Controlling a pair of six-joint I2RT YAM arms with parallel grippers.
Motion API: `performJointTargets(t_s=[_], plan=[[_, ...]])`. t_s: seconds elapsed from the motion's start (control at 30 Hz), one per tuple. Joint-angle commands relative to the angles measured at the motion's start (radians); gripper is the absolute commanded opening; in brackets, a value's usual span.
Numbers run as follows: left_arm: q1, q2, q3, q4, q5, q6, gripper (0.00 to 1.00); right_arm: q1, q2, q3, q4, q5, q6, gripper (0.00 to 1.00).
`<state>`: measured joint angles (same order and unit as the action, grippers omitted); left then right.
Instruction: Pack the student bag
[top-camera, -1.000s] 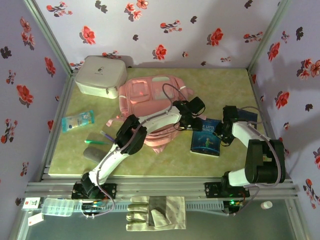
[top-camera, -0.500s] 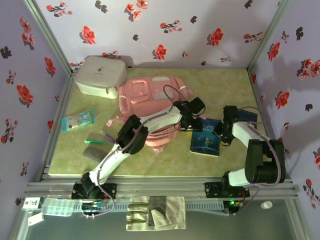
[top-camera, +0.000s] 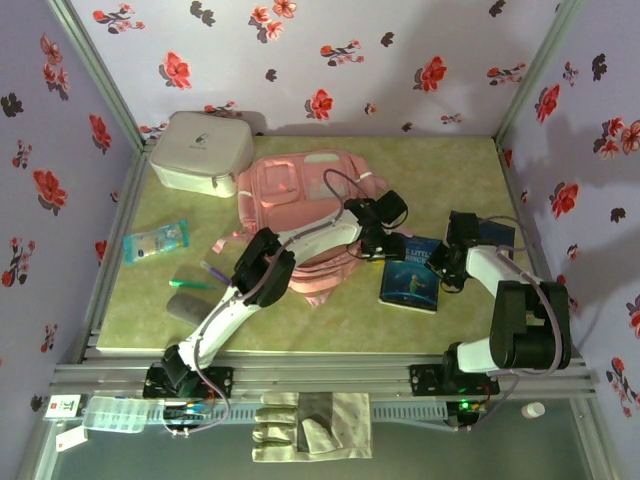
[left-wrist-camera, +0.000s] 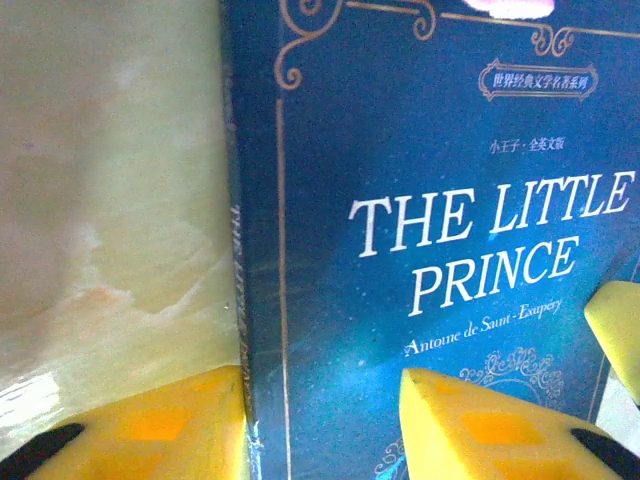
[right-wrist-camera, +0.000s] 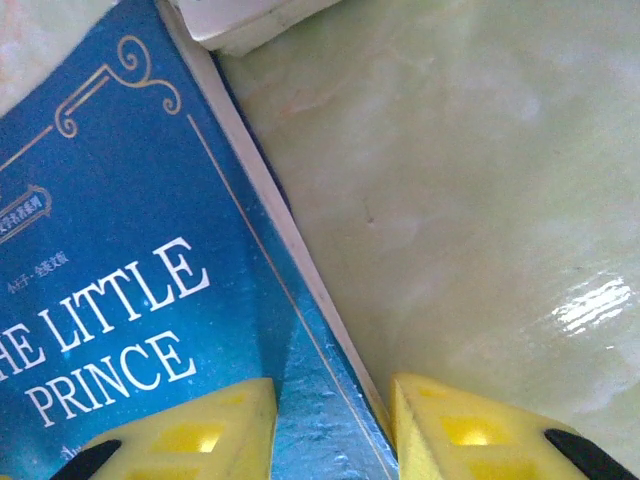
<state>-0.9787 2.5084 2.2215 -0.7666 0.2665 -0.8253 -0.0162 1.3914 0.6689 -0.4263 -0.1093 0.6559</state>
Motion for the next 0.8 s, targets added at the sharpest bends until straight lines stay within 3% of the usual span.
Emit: performJointTargets(t_s=[0.0,0.3,0.67,0.77], plan=[[-0.018,-0.158,-0.032,0.121,0.097,-0.008,0.41,0.004,-0.044,-0.014,0.009,-0.085,0.047,0.35],[-0.019,-0.228,-0.162,0.196,0.143,-0.023,0.38,0.002,-0.079,-0.037,0.055,-0.132,0.096,0.35],[-0.011,-0.147,-0.118,0.147,0.112,-0.010,0.38,0.002,-0.037,-0.054,0.104,-0.168,0.110,0.35],[-0.009,-0.141,-0.103,0.126,0.087,0.003,0.31,0.001,-0.036,-0.054,0.103,-0.164,0.109,0.35]])
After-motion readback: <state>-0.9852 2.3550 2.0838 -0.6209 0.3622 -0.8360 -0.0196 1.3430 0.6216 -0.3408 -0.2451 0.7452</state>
